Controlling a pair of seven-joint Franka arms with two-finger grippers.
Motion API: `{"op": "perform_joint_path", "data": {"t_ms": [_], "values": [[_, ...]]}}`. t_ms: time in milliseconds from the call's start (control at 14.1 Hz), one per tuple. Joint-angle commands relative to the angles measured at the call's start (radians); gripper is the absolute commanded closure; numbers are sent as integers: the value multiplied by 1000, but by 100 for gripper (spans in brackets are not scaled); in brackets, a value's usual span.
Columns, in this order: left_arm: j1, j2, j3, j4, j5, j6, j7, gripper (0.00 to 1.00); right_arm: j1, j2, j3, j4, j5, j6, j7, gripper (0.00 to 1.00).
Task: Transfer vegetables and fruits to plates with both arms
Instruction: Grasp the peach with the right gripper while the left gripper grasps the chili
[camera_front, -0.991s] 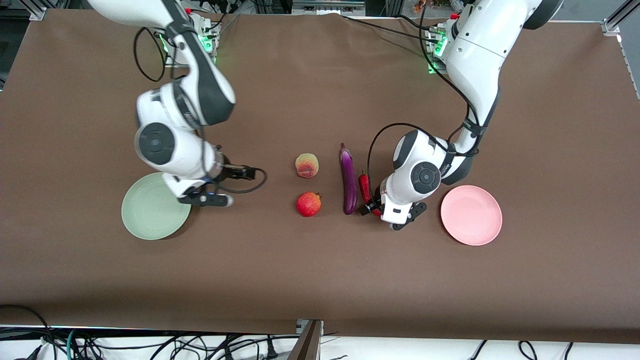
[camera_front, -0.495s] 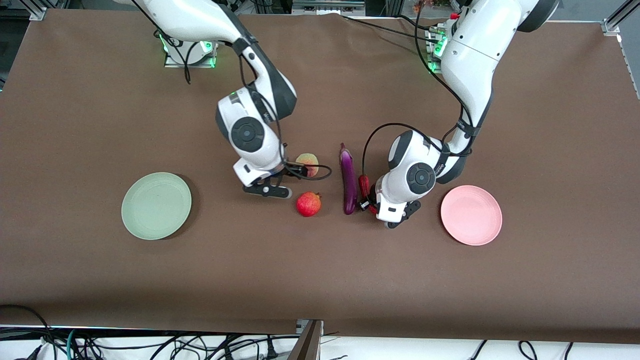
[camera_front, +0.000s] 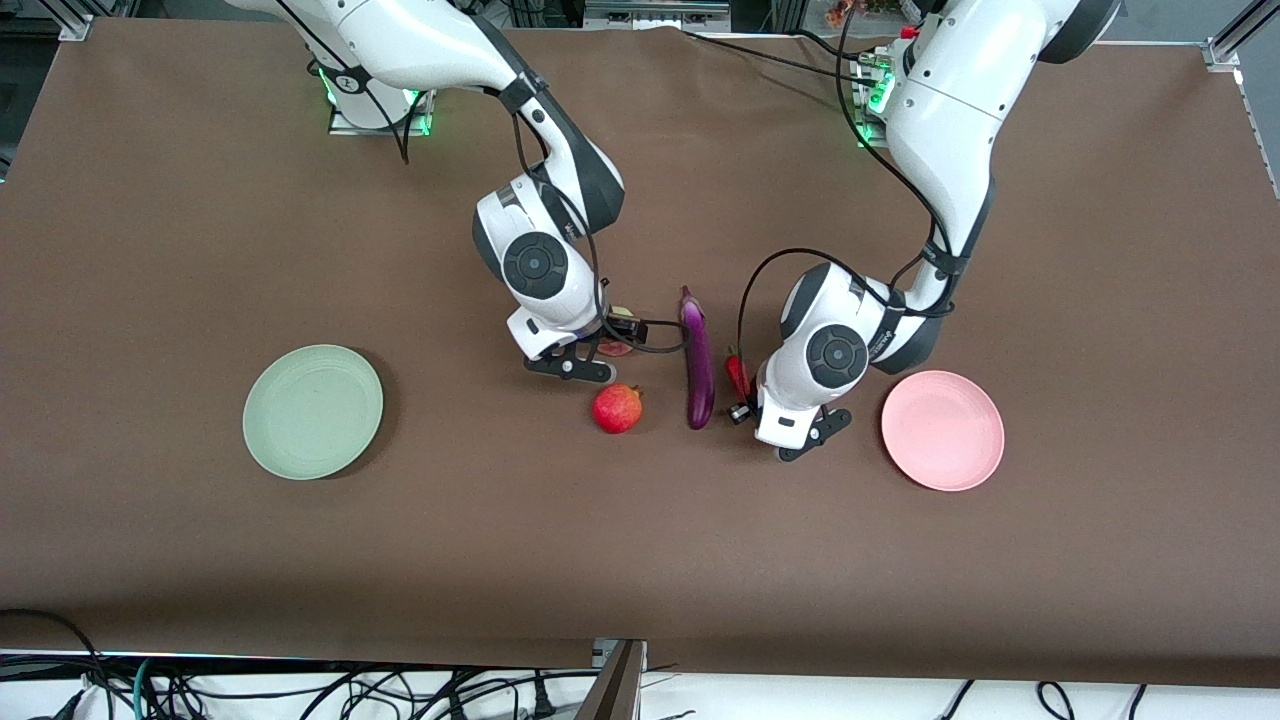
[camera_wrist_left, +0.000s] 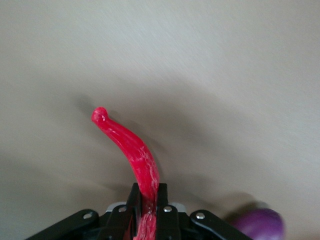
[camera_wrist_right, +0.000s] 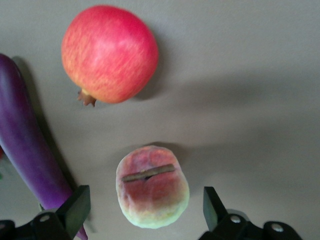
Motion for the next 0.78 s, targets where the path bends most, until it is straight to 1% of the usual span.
{"op": "perform_joint_path", "data": {"t_ms": [0,142,212,354,425,637,708], "values": [[35,-25,3,99,155,-211,34,100,21,34,-1,9,25,28,-3,0],[70,-25,3,176,243,-348,154,100,26,54,-1,9,23,33,-6,0],[88,-25,5,187,263,-379,233,100,32,60,-1,9,23,33,-6,0],[152,-25,12,183,310,-385,397,100,32,65,-1,9,23,31,-11,0],[186,-23,12,180,326,-385,488,100,32,65,-1,7,23,33,-12,2],[281,-10,12,177,326,-370,720,100,32,66,-1,4,23,30,-73,56],[288,1,12,175,324,-361,751,99,32,66,-1,4,23,28,-78,69]]}}
